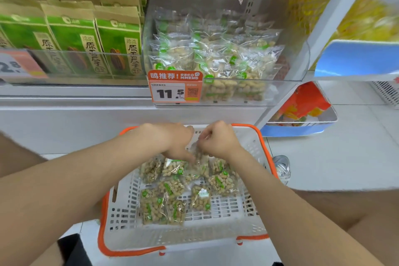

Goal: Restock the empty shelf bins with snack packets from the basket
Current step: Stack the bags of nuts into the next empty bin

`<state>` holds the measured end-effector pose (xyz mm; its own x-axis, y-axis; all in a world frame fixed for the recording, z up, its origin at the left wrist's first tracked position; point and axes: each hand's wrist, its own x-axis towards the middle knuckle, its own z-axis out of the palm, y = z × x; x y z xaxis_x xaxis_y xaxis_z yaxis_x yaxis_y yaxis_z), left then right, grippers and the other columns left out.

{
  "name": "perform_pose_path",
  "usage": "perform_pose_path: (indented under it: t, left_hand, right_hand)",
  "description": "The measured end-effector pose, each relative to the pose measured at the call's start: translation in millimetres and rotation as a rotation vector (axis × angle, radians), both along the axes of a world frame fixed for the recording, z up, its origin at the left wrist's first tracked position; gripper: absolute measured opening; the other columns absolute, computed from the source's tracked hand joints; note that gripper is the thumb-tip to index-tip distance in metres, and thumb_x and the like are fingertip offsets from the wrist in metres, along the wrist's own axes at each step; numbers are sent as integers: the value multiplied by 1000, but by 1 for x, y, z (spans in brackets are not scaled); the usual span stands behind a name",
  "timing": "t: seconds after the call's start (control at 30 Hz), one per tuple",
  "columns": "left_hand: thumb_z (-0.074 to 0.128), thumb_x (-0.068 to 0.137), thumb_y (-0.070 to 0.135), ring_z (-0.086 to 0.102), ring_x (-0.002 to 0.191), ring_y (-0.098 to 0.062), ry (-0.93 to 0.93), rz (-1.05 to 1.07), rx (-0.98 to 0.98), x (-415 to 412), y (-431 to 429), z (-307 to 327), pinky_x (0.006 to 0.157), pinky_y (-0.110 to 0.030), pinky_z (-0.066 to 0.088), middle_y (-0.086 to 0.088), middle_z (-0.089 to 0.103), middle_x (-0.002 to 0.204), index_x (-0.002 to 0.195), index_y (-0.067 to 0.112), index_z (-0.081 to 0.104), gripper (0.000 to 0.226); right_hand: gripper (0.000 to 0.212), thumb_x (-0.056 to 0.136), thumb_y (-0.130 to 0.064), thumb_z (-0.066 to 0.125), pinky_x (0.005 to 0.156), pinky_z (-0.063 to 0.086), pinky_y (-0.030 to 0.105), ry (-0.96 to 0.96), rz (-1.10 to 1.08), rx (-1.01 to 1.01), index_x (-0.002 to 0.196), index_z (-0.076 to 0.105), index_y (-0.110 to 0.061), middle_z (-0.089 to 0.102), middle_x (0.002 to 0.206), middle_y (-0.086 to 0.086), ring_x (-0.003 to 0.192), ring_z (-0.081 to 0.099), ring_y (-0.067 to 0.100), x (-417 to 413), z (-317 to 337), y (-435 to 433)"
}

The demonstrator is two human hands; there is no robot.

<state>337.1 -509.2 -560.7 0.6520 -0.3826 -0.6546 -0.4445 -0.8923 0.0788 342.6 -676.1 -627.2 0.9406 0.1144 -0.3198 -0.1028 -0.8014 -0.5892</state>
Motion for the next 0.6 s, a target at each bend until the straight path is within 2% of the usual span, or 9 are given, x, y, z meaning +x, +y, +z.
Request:
perform_pose_path:
  t: [0.07,0.1,0.17,0.23,0.33,0.4,0.47,0.53,0.6]
  left_hand:
    - [56,82,87,57,113,-28,80,71,-64,-12,-4,7,88,-39,48,-2,57,110,147,10,36,102]
    - [57,77,90,57,113,-26,125,102,-107,-17,-6,10,92,-39,48,-2,59,117,143,13,40,103]
    - [65,78,85,60,97,-19,165,165,-229,-26,-10,12,83,-34,48,3,60,109,122,22,48,78]
    - [72,87,63,66,76,-17,135,229,-383,-31,-13,18,66,-29,50,3,65,89,99,20,55,48]
    - [75,93,30,76,76,-22,142,368,-615,-31,-12,39,59,-31,60,-8,68,96,102,7,61,28]
    - [82,91,27,77,80,-23,151,416,-725,-30,-11,61,61,-35,64,-12,63,105,113,-1,62,41]
    - [83,90,23,76,79,-18,65,419,-814,-30,-11,80,63,-32,63,-3,70,103,111,7,68,31]
    - [78,93,18,73,75,-9,-32,420,-940,-28,-14,92,58,-19,54,16,73,83,99,21,70,11]
    - [74,96,14,73,77,-2,-90,450,-1082,-26,-19,103,60,-12,47,16,76,84,103,25,69,14]
  right_hand:
    - [13,78,-11,75,59,64,36,103,-100,61,72,80,-1,72,57,7,54,72,18,-7,23,-2]
    - [18,76,-13,75,63,66,42,142,-147,79,76,79,5,72,58,12,56,74,23,-10,35,-3]
    - [23,77,-13,74,68,66,46,224,-228,137,81,76,9,72,61,18,59,75,28,-16,61,-3]
    - [23,84,-14,69,70,66,47,243,-257,195,84,73,9,72,65,22,59,75,31,-21,87,-3]
    - [44,96,-27,48,64,65,51,73,-219,169,91,68,12,72,65,23,55,74,37,-23,124,-7]
    - [51,99,-29,39,50,60,35,-18,-155,142,84,68,10,71,60,19,51,71,33,-25,150,-12]
    - [50,98,-31,40,45,50,30,-167,-119,93,68,61,3,66,53,9,46,62,26,-28,180,-18]
    - [43,91,-34,48,48,39,33,-388,-121,-45,55,46,-10,49,49,2,50,47,24,-28,202,-26]
    - [36,83,-33,50,52,30,31,-550,-102,-158,56,42,-10,41,52,3,54,39,23,-23,216,-34]
